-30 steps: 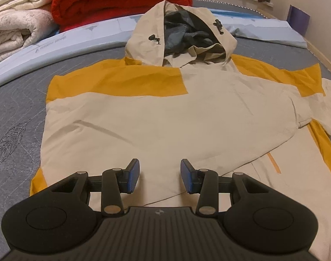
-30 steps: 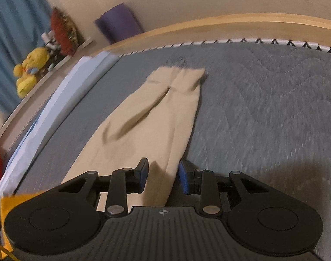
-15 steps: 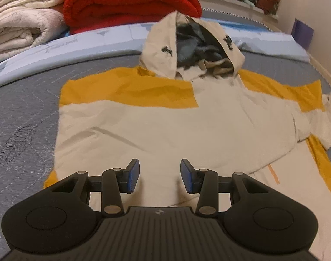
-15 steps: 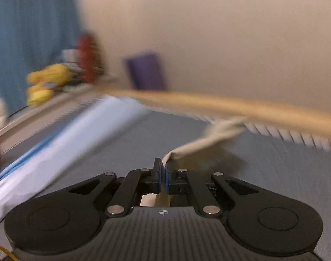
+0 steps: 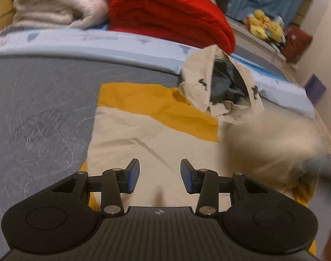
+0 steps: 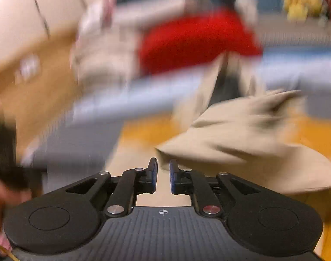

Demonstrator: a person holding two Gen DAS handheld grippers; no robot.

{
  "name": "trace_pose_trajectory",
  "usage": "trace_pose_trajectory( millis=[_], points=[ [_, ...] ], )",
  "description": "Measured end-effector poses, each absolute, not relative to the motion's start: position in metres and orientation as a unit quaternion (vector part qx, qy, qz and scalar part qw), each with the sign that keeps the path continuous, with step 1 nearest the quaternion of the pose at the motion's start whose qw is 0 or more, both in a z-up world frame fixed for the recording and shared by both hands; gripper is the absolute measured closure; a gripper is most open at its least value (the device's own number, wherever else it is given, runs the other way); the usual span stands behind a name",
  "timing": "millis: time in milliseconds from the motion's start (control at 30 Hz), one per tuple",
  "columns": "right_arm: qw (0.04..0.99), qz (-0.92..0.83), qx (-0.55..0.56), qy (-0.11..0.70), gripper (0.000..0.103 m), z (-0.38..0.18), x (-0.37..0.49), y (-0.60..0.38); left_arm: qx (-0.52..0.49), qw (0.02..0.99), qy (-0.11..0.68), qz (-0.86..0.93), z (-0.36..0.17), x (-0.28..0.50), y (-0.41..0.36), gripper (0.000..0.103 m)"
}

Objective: Fold large clothes

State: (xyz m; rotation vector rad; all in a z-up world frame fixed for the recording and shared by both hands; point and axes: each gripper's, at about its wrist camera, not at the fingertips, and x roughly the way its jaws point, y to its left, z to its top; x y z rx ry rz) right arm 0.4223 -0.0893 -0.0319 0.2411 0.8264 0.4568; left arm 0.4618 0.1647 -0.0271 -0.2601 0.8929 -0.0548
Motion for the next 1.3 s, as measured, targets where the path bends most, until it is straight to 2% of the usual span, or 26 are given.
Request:
trace_pose_trajectory(
  millis=[67,100,200,400,600,633,700,733,800,833,1033,1133,1200,1233,1267,1300],
  points=[
    [0.878,0.199,0.092,0.426,0.090,-0.037,0.401,-0.077,-0.146,0.887,0.438,-0.019,-0.031,0.462,0.174,0.057],
    [0.876,0.191,0.093,0.433,0.086,-0.037,0.392,-0.079,-0.157,0.883,0.443,-0.016,-0.033,0.462,0.179,0.057],
    [0.877,0.140,0.146,0.435,0.067,-0.036,0.375,-0.101,-0.186,0.872,0.453,-0.009,-0.039,0.465,0.188,0.057],
    [0.866,0.057,0.216,0.448,0.066,-0.066,0.380,-0.152,-0.153,0.875,0.456,-0.048,-0.049,0.465,0.152,0.057],
    [0.867,0.011,0.233,0.440,0.066,-0.075,0.402,-0.175,-0.033,0.876,0.445,-0.184,-0.058,0.450,0.062,0.055],
    [0.863,0.002,0.242,0.443,0.066,-0.078,0.405,-0.180,-0.011,0.875,0.441,-0.197,-0.061,0.445,0.049,0.053],
    [0.853,-0.015,0.265,0.449,0.066,-0.082,0.409,-0.190,0.034,0.879,0.428,-0.208,-0.068,0.434,0.028,0.041],
    [0.851,-0.023,0.270,0.449,0.066,-0.083,0.410,-0.193,0.055,0.881,0.418,-0.216,-0.071,0.429,0.018,0.038],
    [0.849,-0.040,0.273,0.452,0.064,-0.085,0.413,-0.197,0.081,0.880,0.410,-0.227,-0.076,0.423,0.001,0.020],
    [0.846,-0.045,0.275,0.454,0.061,-0.086,0.414,-0.199,0.091,0.879,0.409,-0.228,-0.080,0.421,-0.007,0.016],
    [0.813,-0.073,0.312,0.486,0.057,-0.105,0.417,-0.208,0.175,0.868,0.417,-0.203,-0.109,0.417,-0.037,0.016],
    [0.795,-0.081,0.333,0.501,0.057,-0.116,0.416,-0.212,0.182,0.873,0.417,-0.175,-0.111,0.423,-0.030,0.023],
    [0.782,-0.087,0.347,0.510,0.057,-0.124,0.415,-0.215,0.164,0.881,0.413,-0.166,-0.103,0.428,-0.019,0.050],
    [0.778,-0.090,0.352,0.513,0.057,-0.126,0.415,-0.216,0.149,0.887,0.408,-0.157,-0.097,0.430,-0.013,0.057],
    [0.774,-0.094,0.357,0.514,0.057,-0.128,0.414,-0.217,0.130,0.893,0.404,-0.151,-0.088,0.432,-0.005,0.070],
    [0.771,-0.098,0.362,0.514,0.057,-0.130,0.414,-0.218,0.110,0.900,0.398,-0.142,-0.081,0.434,0.003,0.075]
  ],
)
